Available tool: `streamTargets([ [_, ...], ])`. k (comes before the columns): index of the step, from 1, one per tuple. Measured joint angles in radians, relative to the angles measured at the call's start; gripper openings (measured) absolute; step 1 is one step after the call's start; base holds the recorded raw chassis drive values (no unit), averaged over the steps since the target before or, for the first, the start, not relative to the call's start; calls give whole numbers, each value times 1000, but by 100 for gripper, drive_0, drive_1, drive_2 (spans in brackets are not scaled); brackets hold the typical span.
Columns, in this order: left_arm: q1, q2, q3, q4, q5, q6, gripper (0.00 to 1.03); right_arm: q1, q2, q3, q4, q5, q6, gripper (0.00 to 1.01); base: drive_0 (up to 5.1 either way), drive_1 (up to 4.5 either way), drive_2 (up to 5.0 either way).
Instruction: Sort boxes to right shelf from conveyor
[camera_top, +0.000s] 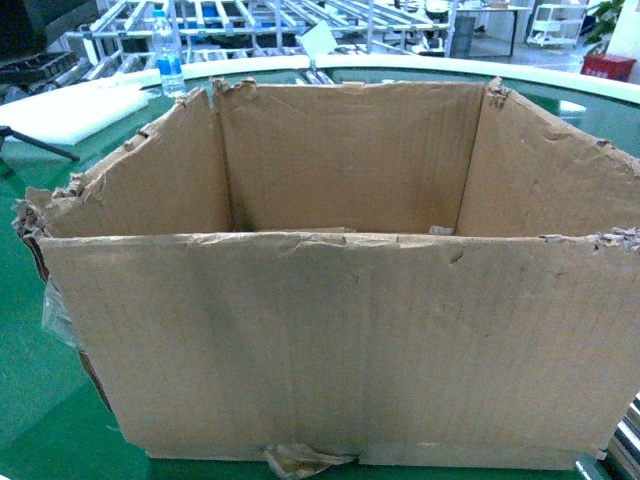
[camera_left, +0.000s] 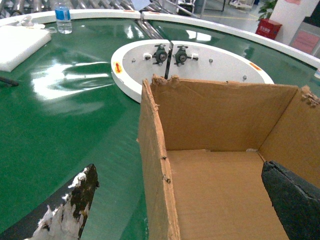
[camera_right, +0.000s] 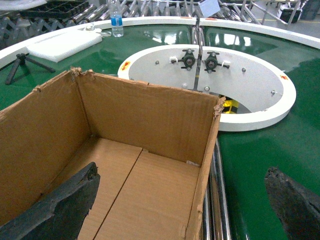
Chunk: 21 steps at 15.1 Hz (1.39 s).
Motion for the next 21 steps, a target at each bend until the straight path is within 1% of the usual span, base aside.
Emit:
streamTargets([
  [1,-1,36,27,-5,-5,-23,98,0,53,56,-28,-3,-9,98,0,0,0],
  [3,-23,89,44,-13,-13,-37,98,-28,157,85,-76,3,-30,98,0,0,0],
  [4,-30,100,45,-10,-18,-39,98,-40,197,87,-95,12,-36,98,0,0,0],
  [5,-35,101,47,-10,-18,-40,98,-50,224,87,-94,17,-50,98,0,0,0],
  [6,-42,101,53,-10,-21,-40,98,-68,244,88,-88,22,-56,98,0,0,0],
  [8,-48,105,54,-9,-29,-40,98,-87,269,91,-117,18,-68,98,0,0,0],
  [10,-60,108,54,-9,-36,-45,98,-93,301,92,-141,13,-79,98,0,0,0],
  [13,-66,111,53,-13,-54,-52,98,-84,298,92,-181,0,-85,98,0,0,0],
  [15,-74,135,53,-40,-82,-74,98,-84,299,92,-178,0,-86,98,0,0,0],
  [18,-73,178,53,-53,-146,-101,98,-78,299,92,-179,-4,-91,98,0,0,0],
  [19,-68,180,53,-56,-164,-121,98,-78,299,92,-176,-7,-95,98,0,0,0],
  [21,-54,210,62,-54,-166,-140,98,-77,299,92,-175,-15,-102,98,0,0,0],
])
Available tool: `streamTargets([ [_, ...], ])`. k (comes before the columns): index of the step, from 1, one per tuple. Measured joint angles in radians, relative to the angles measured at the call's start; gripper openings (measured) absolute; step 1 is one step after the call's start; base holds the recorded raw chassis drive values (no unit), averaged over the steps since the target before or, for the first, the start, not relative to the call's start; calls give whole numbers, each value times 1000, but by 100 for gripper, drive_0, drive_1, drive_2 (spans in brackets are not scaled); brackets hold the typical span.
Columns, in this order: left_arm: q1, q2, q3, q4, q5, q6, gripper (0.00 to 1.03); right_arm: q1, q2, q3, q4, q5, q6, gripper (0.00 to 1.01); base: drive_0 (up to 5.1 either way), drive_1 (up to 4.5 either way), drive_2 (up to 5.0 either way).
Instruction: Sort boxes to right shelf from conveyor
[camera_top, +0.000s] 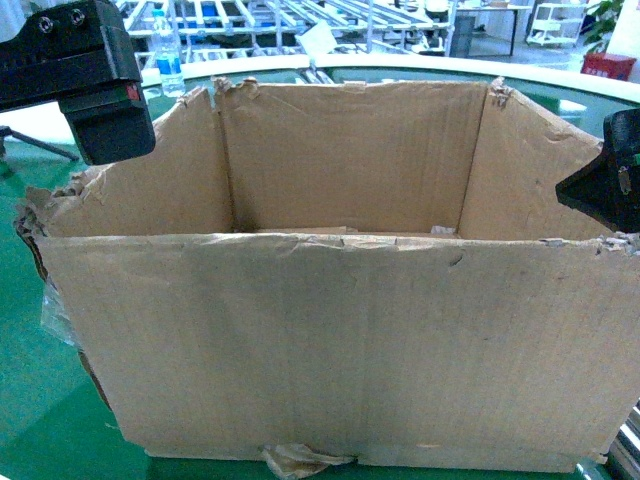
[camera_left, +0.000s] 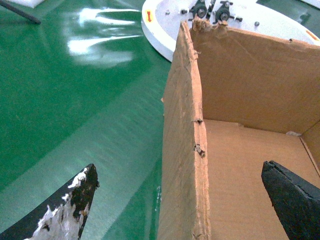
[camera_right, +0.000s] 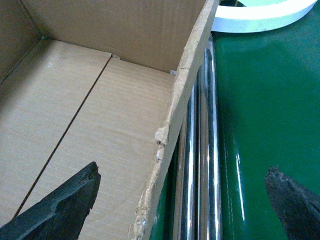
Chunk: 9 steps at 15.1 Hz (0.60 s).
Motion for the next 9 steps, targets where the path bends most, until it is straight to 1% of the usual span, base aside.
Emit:
streamTargets([
  [2,-3,23,10,-13,10,-13,98,1,0,0,0,-2,-3,98,0,0,0],
  [3,-3,42,22,-35,17,-25,98,1,0,0,1,-3,-3,98,0,0,0],
  [6,6,92,42,-122,79,-93,98,6,0,0,3,-3,-3,98,0,0,0],
  [7,16,96,51,-117,87,-113,98,8,0,0,5,-3,-3,98,0,0,0],
  [9,21,102,82,-146,101,-127,98,13,0,-2,11,-3,-3,98,0,0,0],
])
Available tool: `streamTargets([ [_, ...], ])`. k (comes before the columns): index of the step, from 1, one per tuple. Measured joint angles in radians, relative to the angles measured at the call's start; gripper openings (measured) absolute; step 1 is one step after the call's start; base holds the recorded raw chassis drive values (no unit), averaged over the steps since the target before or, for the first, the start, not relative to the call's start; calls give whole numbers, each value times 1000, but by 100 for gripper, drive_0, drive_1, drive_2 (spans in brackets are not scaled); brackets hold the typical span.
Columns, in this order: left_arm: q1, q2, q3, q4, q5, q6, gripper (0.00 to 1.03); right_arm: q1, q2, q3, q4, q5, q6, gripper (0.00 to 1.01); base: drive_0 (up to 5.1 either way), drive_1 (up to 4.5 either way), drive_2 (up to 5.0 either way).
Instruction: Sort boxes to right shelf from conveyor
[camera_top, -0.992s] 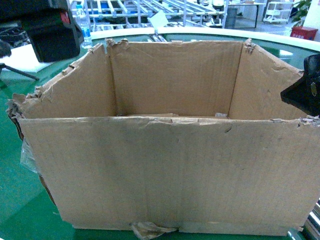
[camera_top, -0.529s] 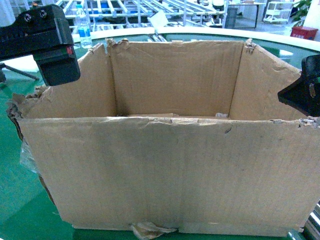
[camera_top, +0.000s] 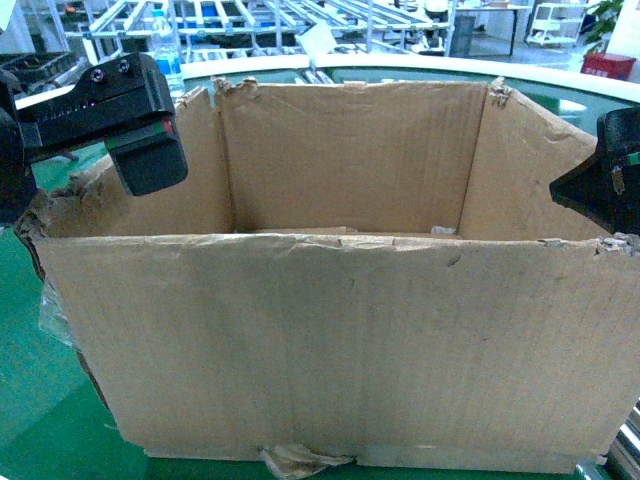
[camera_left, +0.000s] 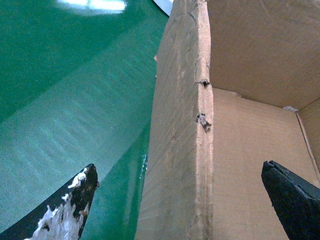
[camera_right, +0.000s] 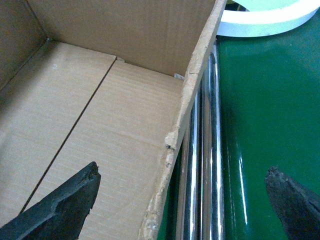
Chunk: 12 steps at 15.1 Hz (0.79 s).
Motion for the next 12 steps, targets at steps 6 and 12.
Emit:
streamTargets([
  [6,-1,37,28,-43,37,-34,98,8,21,-2,12,4,1,98,0,0,0],
  [12,-1,37,29,-45,37,-34,84,8,21,-2,11,5,0,98,0,0,0],
])
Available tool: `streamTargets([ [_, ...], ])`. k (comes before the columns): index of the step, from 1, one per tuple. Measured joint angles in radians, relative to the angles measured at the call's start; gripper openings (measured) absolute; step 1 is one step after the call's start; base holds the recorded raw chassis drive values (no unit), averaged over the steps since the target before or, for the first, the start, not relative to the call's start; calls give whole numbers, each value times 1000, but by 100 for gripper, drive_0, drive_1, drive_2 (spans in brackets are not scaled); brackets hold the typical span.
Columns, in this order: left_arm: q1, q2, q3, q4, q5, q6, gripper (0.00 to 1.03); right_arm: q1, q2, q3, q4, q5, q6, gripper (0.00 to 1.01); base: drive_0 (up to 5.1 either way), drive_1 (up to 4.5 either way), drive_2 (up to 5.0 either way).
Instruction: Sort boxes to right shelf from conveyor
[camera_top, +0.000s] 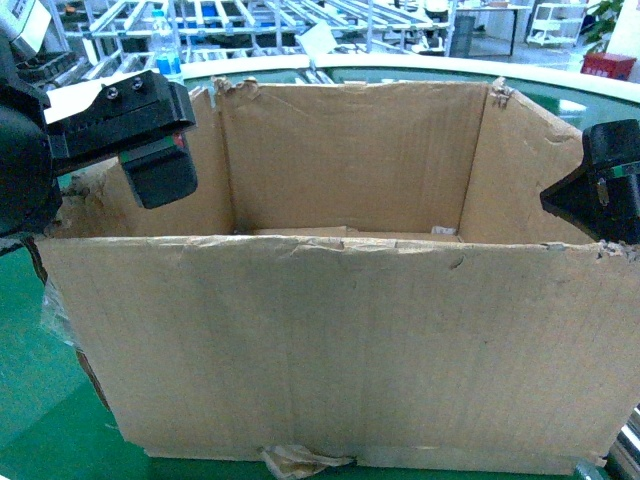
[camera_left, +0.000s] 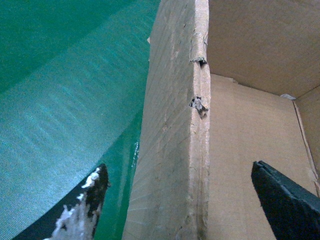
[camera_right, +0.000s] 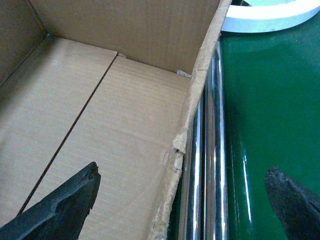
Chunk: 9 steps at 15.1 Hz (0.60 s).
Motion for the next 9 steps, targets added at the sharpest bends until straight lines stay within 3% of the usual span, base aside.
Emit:
streamTargets([
  [1,0,0,0,0,0,0,75,0,0,0,0,0,0,97,0,0,0],
  [2,0,0,0,0,0,0,59,0,0,0,0,0,0,81,0,0,0],
  [3,0,0,0,0,0,0,52,0,0,0,-1,0,0,74,0,0,0],
  [5,0,0,0,0,0,0,29,1,0,0,-1,0,-1,50,0,0,0],
  [6,0,0,0,0,-3,2,10,5,0,0,-2,0,-1,30,0,0,0],
  [7,0,0,0,0,-3,18,2,6,0,0,-2,0,-1,17,0,0,0],
  [9,-4,0,0,7,-11,27,2,5,1,-1,17,3,6,3,0,0,0],
])
